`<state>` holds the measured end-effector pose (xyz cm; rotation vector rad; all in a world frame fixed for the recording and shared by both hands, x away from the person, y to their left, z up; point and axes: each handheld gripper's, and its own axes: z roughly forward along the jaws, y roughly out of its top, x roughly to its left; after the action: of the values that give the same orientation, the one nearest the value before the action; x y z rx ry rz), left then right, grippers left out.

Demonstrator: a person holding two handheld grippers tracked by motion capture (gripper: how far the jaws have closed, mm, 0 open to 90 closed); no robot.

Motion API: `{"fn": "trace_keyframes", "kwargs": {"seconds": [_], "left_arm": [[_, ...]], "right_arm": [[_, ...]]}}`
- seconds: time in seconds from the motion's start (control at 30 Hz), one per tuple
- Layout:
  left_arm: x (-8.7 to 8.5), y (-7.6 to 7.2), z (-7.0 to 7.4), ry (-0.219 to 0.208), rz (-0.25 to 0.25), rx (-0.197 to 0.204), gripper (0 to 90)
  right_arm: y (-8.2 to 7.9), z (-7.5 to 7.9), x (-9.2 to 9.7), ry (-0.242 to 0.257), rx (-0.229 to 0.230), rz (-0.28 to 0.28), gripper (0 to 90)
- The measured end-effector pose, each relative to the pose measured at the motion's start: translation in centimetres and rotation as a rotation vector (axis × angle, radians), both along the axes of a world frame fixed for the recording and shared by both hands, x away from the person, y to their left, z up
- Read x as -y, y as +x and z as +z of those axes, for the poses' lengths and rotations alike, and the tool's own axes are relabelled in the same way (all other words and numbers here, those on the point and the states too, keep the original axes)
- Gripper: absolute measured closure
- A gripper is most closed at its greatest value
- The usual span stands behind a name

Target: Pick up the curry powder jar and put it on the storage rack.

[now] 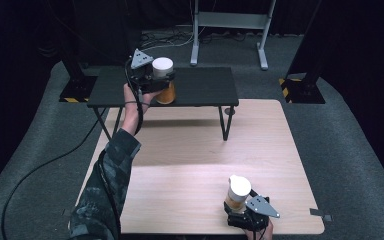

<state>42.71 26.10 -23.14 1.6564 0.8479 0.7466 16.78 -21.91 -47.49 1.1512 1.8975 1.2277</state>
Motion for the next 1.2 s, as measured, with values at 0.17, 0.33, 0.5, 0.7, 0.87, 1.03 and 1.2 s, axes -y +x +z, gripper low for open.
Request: {"fn": "trace_keyframes", "kwargs": {"seconds": [0.17, 0.33, 0.5, 0.7, 0.87, 1.03, 1.2], "left_arm": [[-0.1, 0.6, -0.2, -0.002, 0.016, -0.021, 33.3], [-1.0, 0.9, -1.0, -0.039, 0.004, -0.014, 33.3], [-0.9, 1.0, -1.1, -0.035, 0.002, -0.012, 33.1], [-0.9, 1.0, -0.9, -0.033, 0.003, -0.016, 32.9], [-0.5, 1.0, -0.1, -0.008, 0.015, -0.035, 30.6], [-0.7, 1.2, 1.5, 0.027, 0.005, -0.109, 14.5], [-0.8, 1.1, 3.3, 0.115, -0.016, -0.213, 3.6]], "right_arm": [[0.0, 0.0, 0.0, 0.001, 0.002, 0.001, 0.1], [0.0, 0.0, 0.0, 0.002, 0.003, 0.001, 0.1], [0.0, 0.0, 0.0, 0.001, 0.002, 0.000, 0.1], [0.0, 0.0, 0.0, 0.001, 0.000, 0.000, 0.1], [0.0, 0.0, 0.0, 0.003, 0.000, 0.000, 0.1], [0.0, 0.0, 0.1, 0.003, -0.002, 0.001, 0.0], [0.0, 0.0, 0.1, 0.003, -0.004, 0.001, 0.0]]}}
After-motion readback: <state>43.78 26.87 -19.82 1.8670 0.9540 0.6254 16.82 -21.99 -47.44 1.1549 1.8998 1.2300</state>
